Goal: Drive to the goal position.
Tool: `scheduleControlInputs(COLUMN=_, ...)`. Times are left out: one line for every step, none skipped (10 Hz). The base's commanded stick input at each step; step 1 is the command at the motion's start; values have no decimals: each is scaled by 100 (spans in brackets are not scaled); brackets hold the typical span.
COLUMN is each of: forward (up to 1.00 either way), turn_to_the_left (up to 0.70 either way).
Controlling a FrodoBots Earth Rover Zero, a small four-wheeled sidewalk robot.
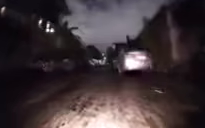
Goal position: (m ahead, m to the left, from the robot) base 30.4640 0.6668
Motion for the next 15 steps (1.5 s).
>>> scheduleControlInputs(forward=50, turn_to_the_left=0)
scheduleControlInputs(forward=50, turn_to_the_left=0)
scheduleControlInputs(forward=50, turn_to_the_left=0)
scheduleControlInputs(forward=50, turn_to_the_left=0)
scheduleControlInputs(forward=50, turn_to_the_left=0)
scheduleControlInputs(forward=50, turn_to_the_left=0)
scheduleControlInputs(forward=50, turn_to_the_left=0)
scheduleControlInputs(forward=50, turn_to_the_left=0)
scheduleControlInputs(forward=50, turn_to_the_left=0)
scheduleControlInputs(forward=50, turn_to_the_left=0)
scheduleControlInputs(forward=50, turn_to_the_left=0)
scheduleControlInputs(forward=50, turn_to_the_left=0)
scheduleControlInputs(forward=50, turn_to_the_left=0)
scheduleControlInputs(forward=50, turn_to_the_left=0)
scheduleControlInputs(forward=50, turn_to_the_left=0)
